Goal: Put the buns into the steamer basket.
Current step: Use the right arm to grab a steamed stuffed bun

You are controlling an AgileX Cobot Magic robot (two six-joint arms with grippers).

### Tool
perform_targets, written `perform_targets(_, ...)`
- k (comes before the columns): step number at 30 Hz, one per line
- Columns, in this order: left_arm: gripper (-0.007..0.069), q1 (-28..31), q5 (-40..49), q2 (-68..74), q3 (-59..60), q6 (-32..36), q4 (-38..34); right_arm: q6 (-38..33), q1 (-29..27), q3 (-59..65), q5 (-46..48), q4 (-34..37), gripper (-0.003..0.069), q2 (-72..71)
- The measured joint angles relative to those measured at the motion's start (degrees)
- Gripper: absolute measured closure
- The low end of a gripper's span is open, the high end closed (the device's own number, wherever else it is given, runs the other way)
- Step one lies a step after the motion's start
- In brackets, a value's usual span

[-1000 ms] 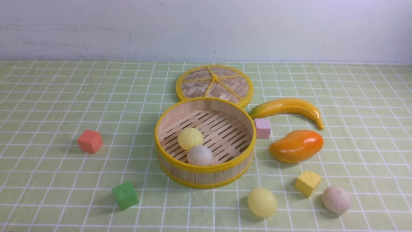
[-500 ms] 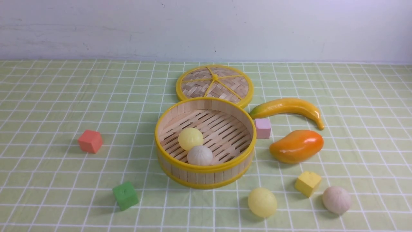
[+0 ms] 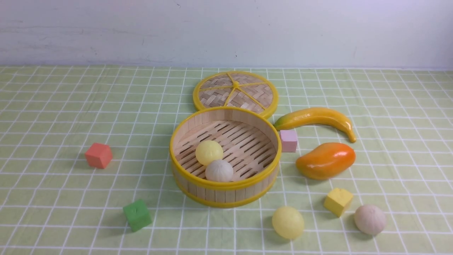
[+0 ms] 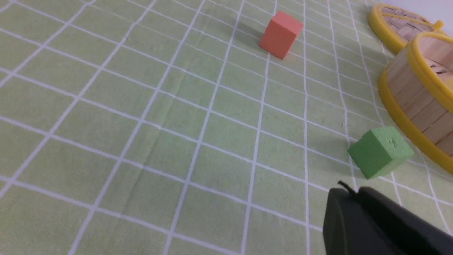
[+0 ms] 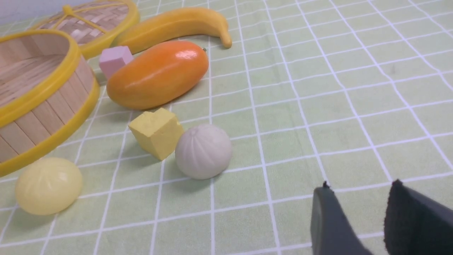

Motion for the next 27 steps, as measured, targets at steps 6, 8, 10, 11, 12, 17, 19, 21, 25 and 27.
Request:
perform_targets(6,0.0588,0.0,0.0,0.0,0.0,0.0,-0.1,0.0,0.0,0.0,0.0,0.0,0.0420,0.0)
perform_targets(8,0.0588,0.0,0.0,0.0,0.0,0.0,-0.1,0.0,0.0,0.0,0.0,0.0,0.0420,0.0)
perform_targets(10,0.0588,0.0,0.0,0.0,0.0,0.0,-0.2,0.0,0.0,0.0,0.0,0.0,0.0420,0.0)
perform_targets(11,0.0588,0.0,0.0,0.0,0.0,0.0,-0.2,0.0,0.0,0.0,0.0,0.0,0.0420,0.0)
perform_targets(12,0.0588,0.0,0.0,0.0,0.0,0.0,-0.2,0.0,0.0,0.0,-0.1,-0.1,0.0420,0.0)
perform_targets(17,0.0588,0.0,0.0,0.0,0.0,0.0,-0.2,0.0,0.0,0.5,-4.4,-0.5,0.0420,0.0)
perform_targets(19,0.0588,0.0,0.0,0.0,0.0,0.0,-0.2,0.2,0.0,0.6,-8.7,-0.5,0.0420,0.0)
perform_targets(21,0.0588,0.0,0.0,0.0,0.0,0.0,-0.2,0.8,0.0,0.6,-13.8,-0.5,0.0420,0.0)
perform_targets(25,0.0588,0.0,0.0,0.0,0.0,0.0,-0.2,4.5,0.0,0.6,-29.1,-0.6,0.0420,0.0)
perform_targets(27,0.0587,0.0,0.0,0.0,0.0,0.0,-0.2,5.6,0.0,0.6,-34.1,-0.6,0.0420,0.0)
